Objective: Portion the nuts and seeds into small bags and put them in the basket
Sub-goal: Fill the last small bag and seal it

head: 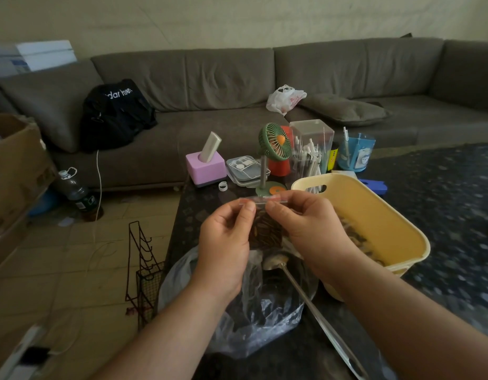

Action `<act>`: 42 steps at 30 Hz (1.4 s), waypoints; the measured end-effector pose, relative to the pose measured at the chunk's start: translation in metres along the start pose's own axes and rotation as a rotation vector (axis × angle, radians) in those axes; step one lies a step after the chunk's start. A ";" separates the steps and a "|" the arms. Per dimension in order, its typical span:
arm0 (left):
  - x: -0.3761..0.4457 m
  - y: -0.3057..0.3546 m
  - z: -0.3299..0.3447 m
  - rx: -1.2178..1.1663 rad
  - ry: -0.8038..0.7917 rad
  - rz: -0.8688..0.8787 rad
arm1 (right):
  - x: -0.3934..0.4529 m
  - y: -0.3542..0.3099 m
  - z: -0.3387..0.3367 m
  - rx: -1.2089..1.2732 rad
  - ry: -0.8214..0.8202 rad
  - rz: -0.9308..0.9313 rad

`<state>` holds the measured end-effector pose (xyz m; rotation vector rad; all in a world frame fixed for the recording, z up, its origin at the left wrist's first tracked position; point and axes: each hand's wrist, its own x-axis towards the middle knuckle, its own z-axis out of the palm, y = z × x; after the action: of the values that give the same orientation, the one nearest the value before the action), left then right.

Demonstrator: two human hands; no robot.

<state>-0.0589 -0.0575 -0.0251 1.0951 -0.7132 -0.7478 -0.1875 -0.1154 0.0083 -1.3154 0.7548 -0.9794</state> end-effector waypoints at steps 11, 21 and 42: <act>-0.001 0.000 0.000 -0.001 -0.077 -0.006 | 0.001 0.000 -0.001 -0.027 0.004 -0.019; -0.004 0.002 -0.001 0.046 -0.078 0.006 | 0.003 0.004 -0.003 -0.077 -0.045 -0.020; 0.003 0.005 -0.005 0.011 0.007 -0.063 | 0.003 -0.003 -0.006 -0.005 0.030 0.108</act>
<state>-0.0523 -0.0565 -0.0211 1.1345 -0.6797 -0.7942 -0.1919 -0.1208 0.0111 -1.2533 0.8434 -0.9129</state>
